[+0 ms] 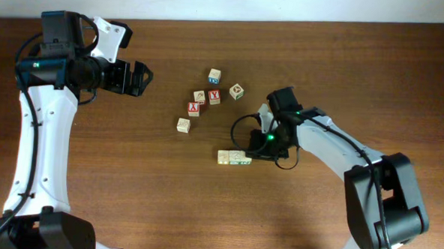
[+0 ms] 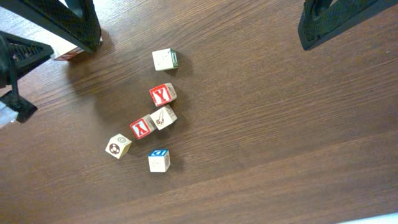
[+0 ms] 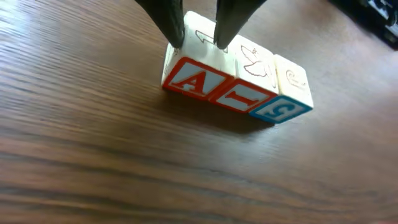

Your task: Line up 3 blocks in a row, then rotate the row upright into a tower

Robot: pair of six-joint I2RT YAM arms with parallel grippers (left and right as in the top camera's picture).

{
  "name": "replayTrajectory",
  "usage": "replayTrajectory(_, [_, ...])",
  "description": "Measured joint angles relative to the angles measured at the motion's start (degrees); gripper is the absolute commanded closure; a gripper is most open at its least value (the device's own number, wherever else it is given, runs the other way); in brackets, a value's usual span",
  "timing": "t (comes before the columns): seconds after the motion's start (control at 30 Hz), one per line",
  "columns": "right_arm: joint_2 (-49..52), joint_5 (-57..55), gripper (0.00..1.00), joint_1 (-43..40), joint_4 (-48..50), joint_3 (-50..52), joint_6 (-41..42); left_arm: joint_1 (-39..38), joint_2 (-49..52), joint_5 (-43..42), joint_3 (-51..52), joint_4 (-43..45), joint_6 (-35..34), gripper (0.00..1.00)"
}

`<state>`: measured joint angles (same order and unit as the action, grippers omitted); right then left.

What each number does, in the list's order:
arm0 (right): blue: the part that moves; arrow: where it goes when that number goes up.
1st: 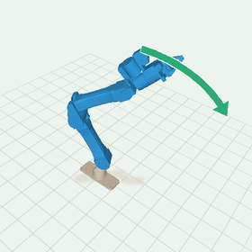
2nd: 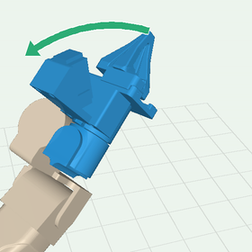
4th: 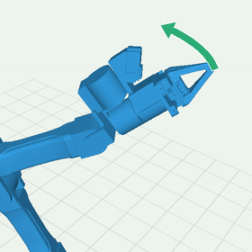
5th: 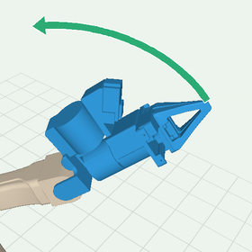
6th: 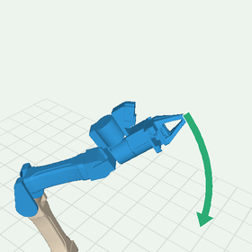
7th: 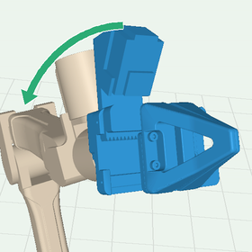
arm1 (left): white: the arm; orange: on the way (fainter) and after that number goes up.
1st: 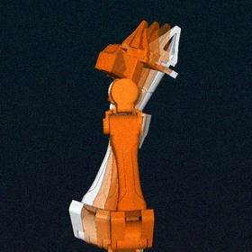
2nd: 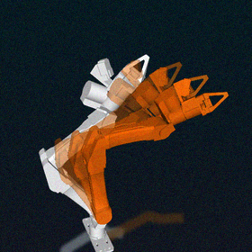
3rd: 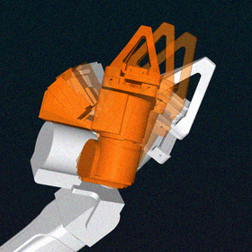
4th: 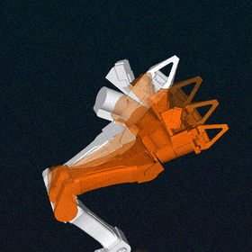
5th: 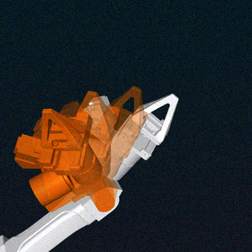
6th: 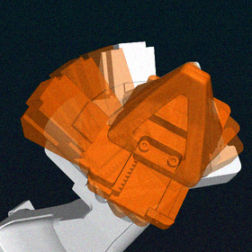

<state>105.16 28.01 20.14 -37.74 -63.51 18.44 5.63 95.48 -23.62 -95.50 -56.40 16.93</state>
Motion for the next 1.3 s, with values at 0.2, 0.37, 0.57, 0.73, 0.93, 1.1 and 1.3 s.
replayTrajectory(0.2, [-3.2, 0.4, 0.85, -6.5, -9.5, -5.1, -1.0, -6.2, -0.1, -0.1, 7.6, 0.6, -15.3, 1.00])
replayTrajectory(0.37, [-3.7, -3.3, 0.90, -4.3, -7.3, -1.0, 1.3, -18.8, 1.2, 0.7, 33.5, 14.2, -27.2, 1.00])
replayTrajectory(0.57, [-3.6, -4.4, 0.90, -1.1, -0.2, 3.8, 6.6, -22.6, 9.2, -2.2, 36.0, 22.3, -28.9, 1.00])
replayTrajectory(0.73, [-3.6, -4.8, 0.90, -1.1, 1.5, 3.8, 9.0, -22.6, 10.8, -6.6, 36.5, 25.6, -26.7, 1.00])
replayTrajectory(0.93, [-3.6, -6.6, 0.90, 0.2, 2.1, 3.8, 11.8, -25.1, 10.8, -7.5, 36.5, 27.1, -25.9, 1.00])
replayTrajectory(1.1, [-3.6, -7.0, 0.90, 0.2, 1.0, 3.8, 13.1, -25.0, 10.8, -7.5, 36.5, 26.8, -25.9, 1.00])
replayTrajectory(1.3, [-1.6, -6.8, 0.90, 0.2, 1.0, 3.8, 13.3, -23.8, 10.8, -10.8, 36.5, 25.6, -25.9, 1.00])
